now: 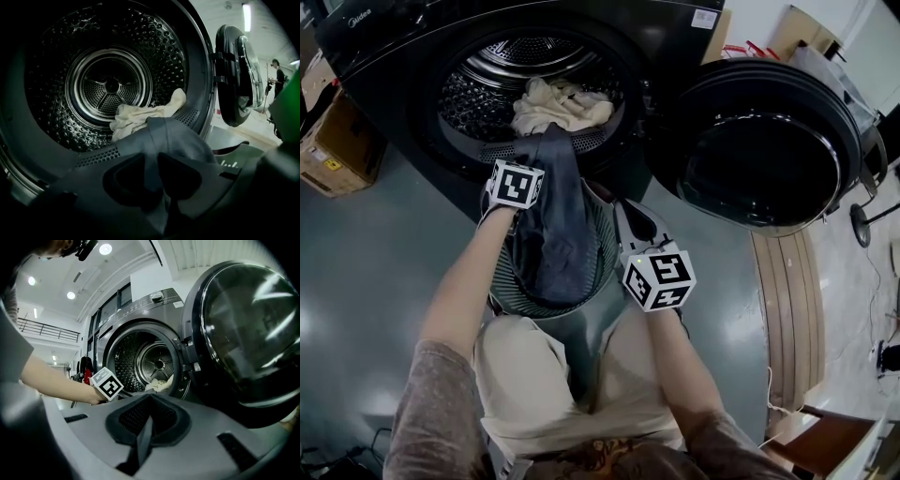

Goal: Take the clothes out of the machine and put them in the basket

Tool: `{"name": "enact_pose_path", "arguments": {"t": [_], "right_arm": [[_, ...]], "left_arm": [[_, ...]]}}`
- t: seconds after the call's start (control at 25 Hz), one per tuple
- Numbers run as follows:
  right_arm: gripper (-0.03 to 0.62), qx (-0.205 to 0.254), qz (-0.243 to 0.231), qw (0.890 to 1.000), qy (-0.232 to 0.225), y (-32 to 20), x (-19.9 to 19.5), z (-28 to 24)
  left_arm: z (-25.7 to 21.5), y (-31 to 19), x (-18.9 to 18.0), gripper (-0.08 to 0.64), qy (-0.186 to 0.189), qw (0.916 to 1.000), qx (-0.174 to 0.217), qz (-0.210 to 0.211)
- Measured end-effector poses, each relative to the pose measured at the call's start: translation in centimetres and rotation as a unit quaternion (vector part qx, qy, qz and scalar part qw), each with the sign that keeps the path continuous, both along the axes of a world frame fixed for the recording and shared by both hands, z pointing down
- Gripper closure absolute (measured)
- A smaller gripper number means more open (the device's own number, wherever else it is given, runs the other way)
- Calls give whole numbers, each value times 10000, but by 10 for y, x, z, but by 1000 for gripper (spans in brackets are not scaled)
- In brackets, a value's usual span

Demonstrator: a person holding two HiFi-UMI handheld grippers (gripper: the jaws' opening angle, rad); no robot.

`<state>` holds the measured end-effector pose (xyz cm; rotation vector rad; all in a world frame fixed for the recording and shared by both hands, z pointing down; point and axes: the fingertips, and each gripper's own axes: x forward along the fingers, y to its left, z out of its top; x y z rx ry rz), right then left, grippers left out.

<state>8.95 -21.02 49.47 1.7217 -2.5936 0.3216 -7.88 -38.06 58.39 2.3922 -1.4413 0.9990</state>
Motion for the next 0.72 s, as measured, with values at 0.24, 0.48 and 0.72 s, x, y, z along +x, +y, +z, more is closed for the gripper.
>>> {"name": "enact_pose_path", "arguments": {"t": [0.24, 0.48, 0.72], "right_arm": [[595, -10, -9, 10000, 29, 1, 3, 1], [595, -146, 34, 9999, -48, -5, 8, 11], [595, -219, -142, 9997, 11, -9, -3, 19]], "left_arm": [[-15, 21, 1, 517, 281, 9989, -220, 311], [-45, 88, 11, 518, 560, 9905, -509, 1151], [-65, 163, 14, 518, 699, 9785, -784, 1777]]}}
